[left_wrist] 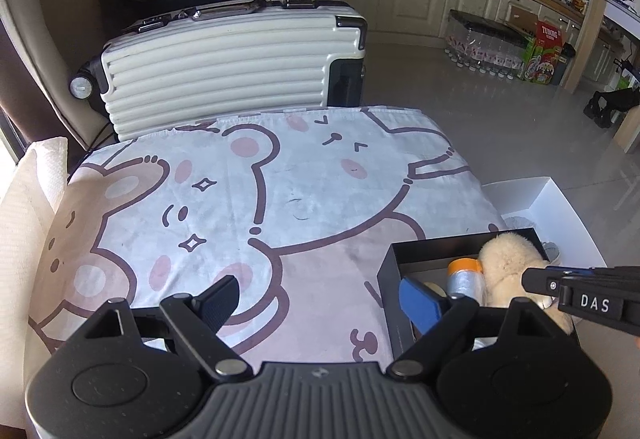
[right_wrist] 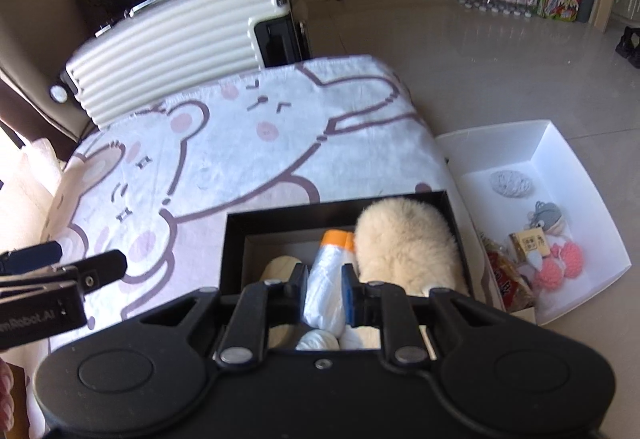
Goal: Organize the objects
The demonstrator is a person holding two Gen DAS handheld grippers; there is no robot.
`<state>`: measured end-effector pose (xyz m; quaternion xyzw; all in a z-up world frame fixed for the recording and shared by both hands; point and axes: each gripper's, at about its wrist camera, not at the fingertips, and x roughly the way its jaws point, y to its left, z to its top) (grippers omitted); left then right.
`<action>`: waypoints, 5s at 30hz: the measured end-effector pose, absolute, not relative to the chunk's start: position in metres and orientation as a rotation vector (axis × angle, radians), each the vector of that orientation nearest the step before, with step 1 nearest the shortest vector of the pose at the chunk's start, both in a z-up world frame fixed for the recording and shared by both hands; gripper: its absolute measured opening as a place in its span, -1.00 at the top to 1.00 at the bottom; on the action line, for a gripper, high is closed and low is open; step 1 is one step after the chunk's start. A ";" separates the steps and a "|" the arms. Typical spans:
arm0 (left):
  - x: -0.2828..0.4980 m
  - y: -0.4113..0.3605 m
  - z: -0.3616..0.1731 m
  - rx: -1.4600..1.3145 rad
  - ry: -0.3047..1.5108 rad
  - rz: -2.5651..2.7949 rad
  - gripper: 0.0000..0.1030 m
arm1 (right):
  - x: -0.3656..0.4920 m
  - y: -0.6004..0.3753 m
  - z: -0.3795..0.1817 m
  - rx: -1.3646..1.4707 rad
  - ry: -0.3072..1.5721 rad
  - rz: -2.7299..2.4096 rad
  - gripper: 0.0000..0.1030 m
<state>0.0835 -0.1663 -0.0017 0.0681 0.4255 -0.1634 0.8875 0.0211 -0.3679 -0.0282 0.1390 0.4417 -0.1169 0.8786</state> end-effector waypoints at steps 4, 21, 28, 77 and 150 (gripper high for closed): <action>0.075 -0.162 0.008 0.141 0.871 -0.334 -0.70 | 0.009 -0.361 -0.015 0.260 0.896 -0.250 0.63; 0.039 -0.145 0.027 0.166 0.842 -0.294 -0.94 | -0.044 -0.351 0.010 0.167 0.832 -0.340 0.02; 0.028 -0.141 0.025 0.162 0.842 -0.282 -1.00 | -0.064 -0.353 0.013 0.153 0.810 -0.359 -0.53; 0.020 -0.148 0.016 0.144 0.887 -0.293 -1.00 | -0.078 -0.364 0.011 0.176 0.830 -0.397 -1.00; 0.019 -0.151 0.010 0.164 0.900 -0.304 -1.00 | -0.077 -0.364 0.009 0.164 0.839 -0.397 -1.00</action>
